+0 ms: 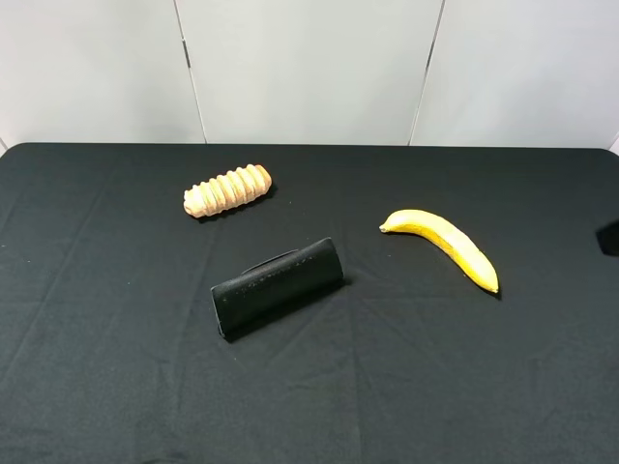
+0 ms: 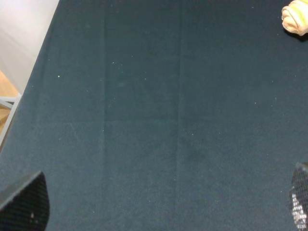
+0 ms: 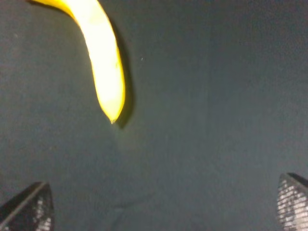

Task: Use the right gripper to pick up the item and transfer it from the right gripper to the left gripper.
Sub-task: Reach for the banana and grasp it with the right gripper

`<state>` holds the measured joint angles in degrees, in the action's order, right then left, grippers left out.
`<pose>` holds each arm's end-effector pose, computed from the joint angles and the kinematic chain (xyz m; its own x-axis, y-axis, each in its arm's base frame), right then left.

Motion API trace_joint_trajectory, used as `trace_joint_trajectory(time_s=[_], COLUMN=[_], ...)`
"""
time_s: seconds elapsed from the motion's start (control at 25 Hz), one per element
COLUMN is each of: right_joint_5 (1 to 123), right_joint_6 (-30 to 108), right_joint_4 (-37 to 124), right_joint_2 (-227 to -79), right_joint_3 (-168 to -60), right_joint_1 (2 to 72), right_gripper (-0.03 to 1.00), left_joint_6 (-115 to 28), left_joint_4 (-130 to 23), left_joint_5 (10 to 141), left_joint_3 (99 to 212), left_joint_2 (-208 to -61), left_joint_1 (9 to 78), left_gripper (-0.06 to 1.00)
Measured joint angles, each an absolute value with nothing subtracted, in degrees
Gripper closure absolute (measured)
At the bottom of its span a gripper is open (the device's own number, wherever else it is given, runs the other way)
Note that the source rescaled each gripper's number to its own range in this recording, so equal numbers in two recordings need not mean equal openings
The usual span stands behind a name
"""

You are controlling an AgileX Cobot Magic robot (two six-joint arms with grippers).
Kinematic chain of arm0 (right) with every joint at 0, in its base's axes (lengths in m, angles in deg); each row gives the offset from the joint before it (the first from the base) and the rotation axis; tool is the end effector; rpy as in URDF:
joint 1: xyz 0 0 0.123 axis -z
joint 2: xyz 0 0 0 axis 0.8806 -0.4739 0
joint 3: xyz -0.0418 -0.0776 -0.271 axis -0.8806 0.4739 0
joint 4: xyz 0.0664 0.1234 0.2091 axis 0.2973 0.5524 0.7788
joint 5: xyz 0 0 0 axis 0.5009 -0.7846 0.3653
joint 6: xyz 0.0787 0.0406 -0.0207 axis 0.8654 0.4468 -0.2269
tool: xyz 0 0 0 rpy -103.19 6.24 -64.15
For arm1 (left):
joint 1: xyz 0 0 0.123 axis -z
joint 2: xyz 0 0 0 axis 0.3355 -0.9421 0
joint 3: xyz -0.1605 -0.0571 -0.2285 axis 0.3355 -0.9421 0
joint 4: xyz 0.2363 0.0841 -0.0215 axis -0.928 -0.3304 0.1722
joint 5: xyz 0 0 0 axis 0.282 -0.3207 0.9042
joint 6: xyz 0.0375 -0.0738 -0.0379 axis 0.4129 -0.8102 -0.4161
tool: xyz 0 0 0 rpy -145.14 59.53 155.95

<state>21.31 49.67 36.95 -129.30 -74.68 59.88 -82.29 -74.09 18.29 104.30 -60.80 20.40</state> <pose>0.1522 0.0065 0.2970 -0.7758 -0.2162 -0.5928 -0.1945 0.9757 -0.1012 -0.0052 0.0104 0.2760 -0.4541 -0.0139 -0.8908 -0.0964 0.9948 0.0336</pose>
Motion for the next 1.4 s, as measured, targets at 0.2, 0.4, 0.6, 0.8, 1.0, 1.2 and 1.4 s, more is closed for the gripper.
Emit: trace_joint_trajectory(time_s=[0.2,0.4,0.6,0.8,1.0,1.2,1.4], right_joint_5=[24.15,24.61,26.77,31.12,33.42,35.58,38.34], right_joint_6=[49.01,48.64,48.57,48.57,48.57,48.57,48.57], right_joint_4=[36.32,35.62,35.62,35.62,35.62,35.3,34.87], right_joint_2=[-138.32,-147.75,-156.58,-164.41,-171.44,-176.07,-178.3], right_joint_3=[-76.91,-80.05,-83.47,-84.09,-84.09,-84.09,-84.09], right_joint_1=[54.94,50.71,49.38,49.38,49.38,49.38,49.38], right_gripper=[-0.03,-0.03,-0.03,-0.03,-0.03,-0.03,-0.03], left_joint_6=[-82.29,-82.29,-82.29,-82.29,-82.29,-82.29,-82.29], left_joint_4=[-74.09,-74.09,-74.09,-74.09,-74.09,-74.09,-74.09], left_joint_5=[18.29,18.29,18.29,18.29,18.29,18.29,18.29], left_joint_3=[104.3,104.3,104.3,104.3,104.3,104.3,104.3], left_joint_2=[-60.8,-60.8,-60.8,-60.8,-60.8,-60.8,-60.8], left_joint_1=[20.4,20.4,20.4,20.4,20.4,20.4,20.4], left_gripper=[-0.06,-0.06,-0.06,-0.06,-0.06,-0.06,-0.06])
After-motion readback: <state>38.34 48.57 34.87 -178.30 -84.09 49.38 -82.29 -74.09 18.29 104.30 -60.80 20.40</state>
